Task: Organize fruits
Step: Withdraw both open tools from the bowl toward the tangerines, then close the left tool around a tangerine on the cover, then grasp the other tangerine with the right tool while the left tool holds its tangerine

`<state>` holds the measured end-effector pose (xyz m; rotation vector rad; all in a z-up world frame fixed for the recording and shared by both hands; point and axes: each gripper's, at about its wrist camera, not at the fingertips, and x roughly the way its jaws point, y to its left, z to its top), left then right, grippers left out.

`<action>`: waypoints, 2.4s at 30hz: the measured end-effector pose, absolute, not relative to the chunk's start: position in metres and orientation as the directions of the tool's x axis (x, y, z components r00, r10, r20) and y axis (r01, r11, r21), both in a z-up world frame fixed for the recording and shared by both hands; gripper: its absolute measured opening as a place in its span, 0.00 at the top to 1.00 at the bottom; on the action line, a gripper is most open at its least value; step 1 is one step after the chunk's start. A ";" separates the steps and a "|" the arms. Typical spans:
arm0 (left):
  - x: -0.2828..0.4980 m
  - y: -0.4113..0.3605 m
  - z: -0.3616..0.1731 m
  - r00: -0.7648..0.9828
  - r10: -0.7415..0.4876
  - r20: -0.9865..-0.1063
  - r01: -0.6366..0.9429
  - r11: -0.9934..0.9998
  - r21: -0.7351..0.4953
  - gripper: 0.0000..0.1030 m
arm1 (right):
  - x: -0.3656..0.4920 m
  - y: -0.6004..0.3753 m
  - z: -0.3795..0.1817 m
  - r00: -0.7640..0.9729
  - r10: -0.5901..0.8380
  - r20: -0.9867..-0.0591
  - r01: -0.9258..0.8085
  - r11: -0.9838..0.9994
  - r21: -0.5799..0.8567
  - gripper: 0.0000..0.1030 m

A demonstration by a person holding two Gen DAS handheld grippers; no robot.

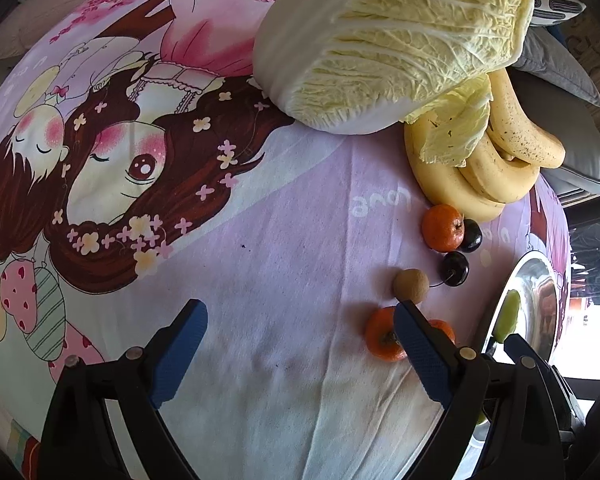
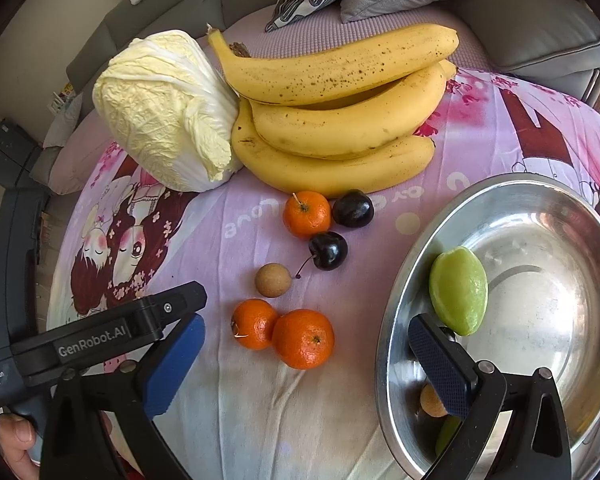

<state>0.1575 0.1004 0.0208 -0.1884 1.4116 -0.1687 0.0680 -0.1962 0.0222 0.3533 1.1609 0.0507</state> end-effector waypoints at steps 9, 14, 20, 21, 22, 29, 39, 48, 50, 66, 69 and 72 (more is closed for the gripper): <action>0.161 0.094 0.016 0.112 -0.274 -0.955 -0.020 0.960 -0.278 0.08 | 0.066 -0.201 0.014 0.311 0.147 -0.939 0.198 0.956 0.216 0.00; 0.161 0.086 0.009 0.105 -0.274 -0.956 0.004 0.961 -0.275 0.09 | 0.060 -0.217 0.015 0.275 0.082 -0.958 0.267 0.951 0.158 0.00; 0.159 0.065 0.007 0.107 -0.256 -0.961 0.045 0.967 -0.253 0.09 | 0.055 -0.229 0.013 0.243 0.041 -0.969 0.299 0.947 0.115 0.00; 0.159 0.062 0.006 0.106 -0.260 -0.960 0.053 0.965 -0.256 0.09 | 0.054 -0.230 0.012 0.238 0.029 -0.971 0.300 0.949 0.101 0.00; 0.159 0.059 0.004 0.103 -0.263 -0.959 0.063 0.964 -0.258 0.10 | 0.054 -0.231 0.012 0.236 0.026 -0.971 0.300 0.949 0.098 0.00; 0.157 0.033 -0.006 0.076 -0.296 -0.952 0.093 0.953 -0.289 0.27 | 0.050 -0.236 0.015 0.251 0.037 -0.967 0.301 0.947 0.114 0.00; 0.150 0.015 -0.023 0.013 -0.422 -0.906 0.056 0.905 -0.421 0.63 | 0.053 -0.227 0.018 0.256 0.036 -0.966 0.297 0.948 0.114 0.00; 0.144 0.025 -0.020 0.034 -0.345 -0.938 0.011 0.939 -0.345 0.64 | 0.059 -0.212 0.020 0.282 0.066 -0.957 0.237 0.962 0.137 0.00; 0.143 0.030 -0.019 0.040 -0.329 -0.943 -0.012 0.944 -0.330 0.64 | 0.062 -0.204 0.021 0.290 0.093 -0.952 0.206 0.966 0.157 0.00; 0.145 0.072 -0.011 0.105 -0.264 -0.959 -0.133 0.952 -0.277 0.64 | 0.080 -0.147 0.004 0.253 0.150 -0.956 0.072 0.982 0.173 0.00; 0.148 0.084 -0.011 0.101 -0.279 -0.955 -0.147 0.945 -0.292 0.64 | 0.084 -0.145 -0.003 0.241 0.159 -0.957 0.088 0.979 0.184 0.00; 0.153 0.089 -0.011 0.097 -0.287 -0.953 -0.150 0.942 -0.299 0.64 | 0.087 -0.145 -0.009 0.232 0.157 -0.960 0.100 0.978 0.185 0.01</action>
